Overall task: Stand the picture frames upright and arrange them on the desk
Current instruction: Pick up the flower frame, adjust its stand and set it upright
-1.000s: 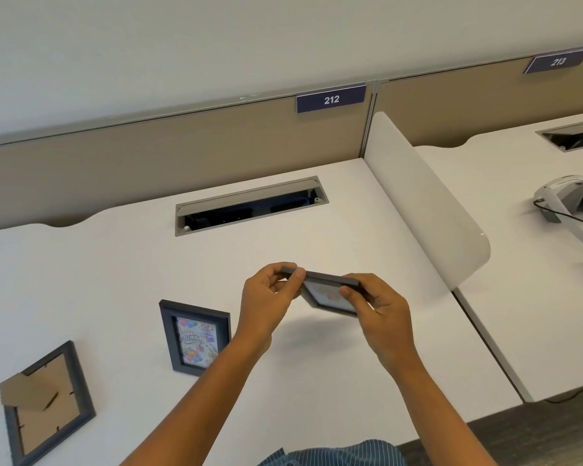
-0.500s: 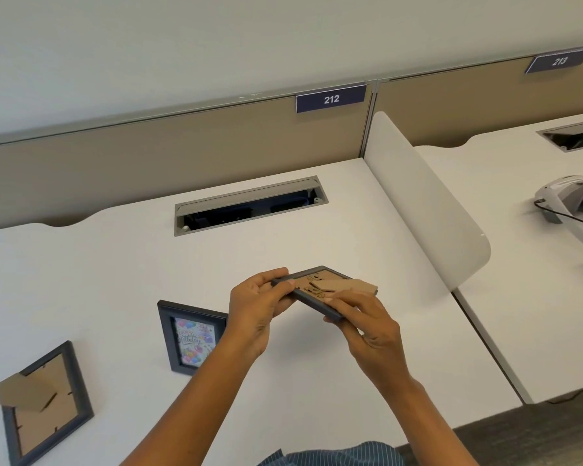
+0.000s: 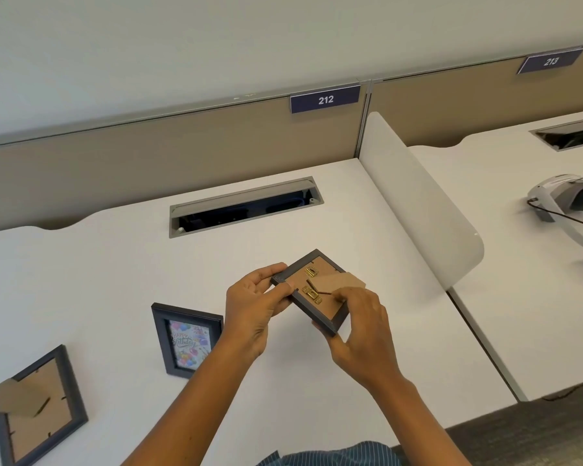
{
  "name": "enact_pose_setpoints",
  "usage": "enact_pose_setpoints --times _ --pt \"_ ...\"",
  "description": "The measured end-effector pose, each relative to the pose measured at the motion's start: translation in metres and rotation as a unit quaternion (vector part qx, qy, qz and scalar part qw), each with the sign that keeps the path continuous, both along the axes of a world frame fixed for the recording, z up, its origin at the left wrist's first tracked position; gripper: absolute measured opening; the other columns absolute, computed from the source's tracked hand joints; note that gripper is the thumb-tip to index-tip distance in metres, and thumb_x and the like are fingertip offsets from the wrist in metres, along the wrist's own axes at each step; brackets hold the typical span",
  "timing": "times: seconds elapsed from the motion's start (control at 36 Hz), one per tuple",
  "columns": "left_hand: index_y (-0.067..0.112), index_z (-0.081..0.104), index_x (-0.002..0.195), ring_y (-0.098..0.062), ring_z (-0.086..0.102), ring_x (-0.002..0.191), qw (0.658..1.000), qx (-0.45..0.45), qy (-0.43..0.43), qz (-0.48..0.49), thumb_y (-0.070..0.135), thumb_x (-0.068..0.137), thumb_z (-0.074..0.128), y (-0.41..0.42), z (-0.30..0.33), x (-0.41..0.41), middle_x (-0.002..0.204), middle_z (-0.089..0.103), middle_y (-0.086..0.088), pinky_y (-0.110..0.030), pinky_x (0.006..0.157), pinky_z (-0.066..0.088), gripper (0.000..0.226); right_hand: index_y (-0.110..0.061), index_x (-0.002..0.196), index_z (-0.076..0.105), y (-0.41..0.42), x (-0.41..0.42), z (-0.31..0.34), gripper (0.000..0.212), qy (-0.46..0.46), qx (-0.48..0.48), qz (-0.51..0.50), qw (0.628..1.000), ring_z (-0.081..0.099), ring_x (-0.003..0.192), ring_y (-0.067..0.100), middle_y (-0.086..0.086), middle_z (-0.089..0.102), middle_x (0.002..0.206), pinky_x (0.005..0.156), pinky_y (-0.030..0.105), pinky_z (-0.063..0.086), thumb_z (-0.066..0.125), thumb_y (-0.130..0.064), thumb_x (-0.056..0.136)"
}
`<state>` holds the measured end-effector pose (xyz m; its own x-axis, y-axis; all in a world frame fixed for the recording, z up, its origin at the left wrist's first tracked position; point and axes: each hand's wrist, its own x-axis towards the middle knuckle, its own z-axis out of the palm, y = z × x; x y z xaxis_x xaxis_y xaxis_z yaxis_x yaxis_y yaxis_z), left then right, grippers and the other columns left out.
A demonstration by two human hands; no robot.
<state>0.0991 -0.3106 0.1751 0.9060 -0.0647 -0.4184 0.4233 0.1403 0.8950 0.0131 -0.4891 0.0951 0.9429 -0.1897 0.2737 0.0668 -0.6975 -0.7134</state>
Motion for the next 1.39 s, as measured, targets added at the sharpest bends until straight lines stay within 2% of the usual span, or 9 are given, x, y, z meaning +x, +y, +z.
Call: enact_pose_setpoints --times 0.11,0.19,0.42,0.61,0.81,0.97,1.06,1.14,1.39 --pt "0.012 0.075 0.117 -0.025 0.081 0.098 1.0 0.01 0.003 0.002 0.001 0.086 0.081 -0.001 -0.002 -0.001 0.111 0.081 -0.009 -0.039 0.083 0.067 0.034 -0.023 0.139 0.052 0.0 0.001 -0.002 0.076 0.006 -0.012 -0.007 1.0 0.059 0.127 0.022 0.004 0.061 0.143 0.102 0.028 0.05 0.089 -0.039 0.075" --pt "0.014 0.074 0.118 -0.026 0.08 0.1 1.0 0.018 0.006 0.005 0.003 0.086 0.082 -0.003 -0.002 -0.001 0.113 0.08 -0.009 -0.044 0.086 0.066 0.035 -0.019 0.143 0.055 0.001 0.001 -0.005 0.079 0.011 -0.042 -0.024 0.999 0.06 0.133 0.028 0.006 0.061 0.148 0.107 0.041 0.054 0.088 -0.043 0.076" --pt "0.015 0.074 0.117 -0.026 0.08 0.099 1.0 0.024 0.008 0.012 0.004 0.087 0.081 -0.005 -0.004 0.0 0.112 0.081 -0.008 -0.046 0.087 0.066 0.034 -0.015 0.14 0.062 0.009 0.0 -0.01 0.074 0.003 -0.069 -0.086 0.994 0.061 0.134 0.037 0.013 0.065 0.147 0.107 0.052 0.055 0.085 -0.045 0.076" --pt "0.016 0.074 0.116 -0.027 0.08 0.101 0.999 0.032 0.007 0.015 0.006 0.086 0.082 -0.005 -0.004 0.002 0.112 0.08 -0.007 -0.049 0.088 0.065 0.033 -0.016 0.141 0.064 0.016 0.003 -0.008 0.07 0.02 -0.041 -0.102 0.994 0.06 0.136 0.035 0.011 0.065 0.149 0.11 0.046 0.049 0.081 -0.051 0.082" --pt "0.014 0.074 0.117 -0.025 0.08 0.1 0.999 0.029 0.006 0.019 0.004 0.086 0.082 -0.002 -0.005 0.003 0.111 0.081 -0.007 -0.047 0.087 0.066 0.034 -0.029 0.144 0.056 0.014 0.004 -0.002 0.072 0.04 0.019 -0.072 0.996 0.057 0.132 0.013 -0.003 0.063 0.147 0.112 0.036 0.043 0.083 -0.05 0.081" --pt "0.012 0.074 0.118 -0.025 0.08 0.098 1.0 0.019 0.009 0.017 -0.001 0.086 0.081 0.002 -0.007 0.002 0.11 0.081 -0.008 -0.039 0.083 0.067 0.035 -0.033 0.157 0.038 -0.016 0.006 -0.007 0.089 0.134 0.138 -0.03 0.981 0.045 0.146 0.01 -0.017 0.045 0.156 0.12 0.053 0.046 0.078 -0.008 0.082" --pt "0.012 0.074 0.117 -0.025 0.08 0.098 1.0 0.02 0.01 0.014 -0.002 0.085 0.081 0.004 -0.008 0.002 0.11 0.081 -0.008 -0.038 0.083 0.067 0.036 -0.031 0.16 0.036 -0.031 0.011 -0.001 0.094 0.199 0.185 -0.053 0.961 0.042 0.146 0.01 -0.011 0.044 0.157 0.116 0.043 0.046 0.068 0.011 0.082" --pt "0.012 0.075 0.117 -0.026 0.08 0.099 1.0 0.022 0.011 0.012 -0.002 0.084 0.082 0.003 -0.01 0.002 0.11 0.081 -0.008 -0.041 0.087 0.066 0.036 -0.029 0.164 0.03 -0.041 0.019 0.001 0.096 0.239 0.217 -0.06 0.944 0.039 0.153 0.015 -0.004 0.041 0.165 0.109 0.029 0.039 0.066 0.014 0.086" --pt "0.012 0.075 0.115 -0.025 0.08 0.098 1.0 0.016 0.011 0.008 -0.002 0.085 0.081 0.0 -0.008 0.001 0.11 0.081 -0.008 -0.039 0.084 0.067 0.035 -0.023 0.167 0.024 -0.047 0.033 -0.001 0.093 0.288 0.248 -0.072 0.922 0.042 0.153 0.019 0.0 0.044 0.167 0.109 0.03 0.04 0.067 0.011 0.092"
